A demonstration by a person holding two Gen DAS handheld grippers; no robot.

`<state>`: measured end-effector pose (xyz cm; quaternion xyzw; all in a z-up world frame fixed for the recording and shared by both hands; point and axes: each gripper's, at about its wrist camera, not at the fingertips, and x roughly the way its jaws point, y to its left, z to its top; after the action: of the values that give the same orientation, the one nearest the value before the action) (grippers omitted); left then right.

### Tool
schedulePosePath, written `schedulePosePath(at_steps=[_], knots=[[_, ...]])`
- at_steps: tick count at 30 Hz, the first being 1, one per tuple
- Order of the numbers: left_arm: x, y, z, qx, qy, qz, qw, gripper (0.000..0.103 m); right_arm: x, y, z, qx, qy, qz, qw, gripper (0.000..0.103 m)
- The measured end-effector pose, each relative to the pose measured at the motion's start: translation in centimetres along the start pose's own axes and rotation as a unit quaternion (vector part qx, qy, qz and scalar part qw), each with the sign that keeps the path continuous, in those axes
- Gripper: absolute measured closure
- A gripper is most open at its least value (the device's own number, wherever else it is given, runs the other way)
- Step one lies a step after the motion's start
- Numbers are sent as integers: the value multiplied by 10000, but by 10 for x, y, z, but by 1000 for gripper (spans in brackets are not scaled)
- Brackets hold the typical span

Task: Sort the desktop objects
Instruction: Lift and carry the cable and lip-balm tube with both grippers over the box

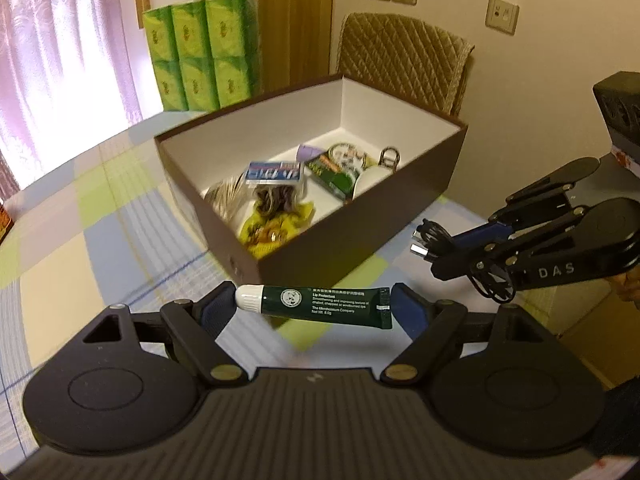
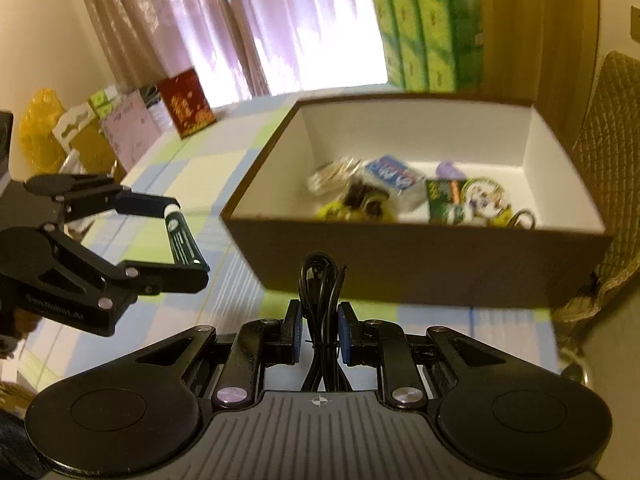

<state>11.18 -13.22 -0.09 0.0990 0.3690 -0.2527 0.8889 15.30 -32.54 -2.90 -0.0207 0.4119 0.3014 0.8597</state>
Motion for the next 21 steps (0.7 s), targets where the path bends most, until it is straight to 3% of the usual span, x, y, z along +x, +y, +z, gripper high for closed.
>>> schedulePosePath(at_steps=[12, 21], knots=[[28, 10, 80, 134, -518, 216, 9983, 22, -1, -59, 85, -389, -684, -212, 9967, 88], [92, 22, 136, 252, -436, 346, 9981, 22, 55, -116, 129, -277, -418, -466, 9977, 88]])
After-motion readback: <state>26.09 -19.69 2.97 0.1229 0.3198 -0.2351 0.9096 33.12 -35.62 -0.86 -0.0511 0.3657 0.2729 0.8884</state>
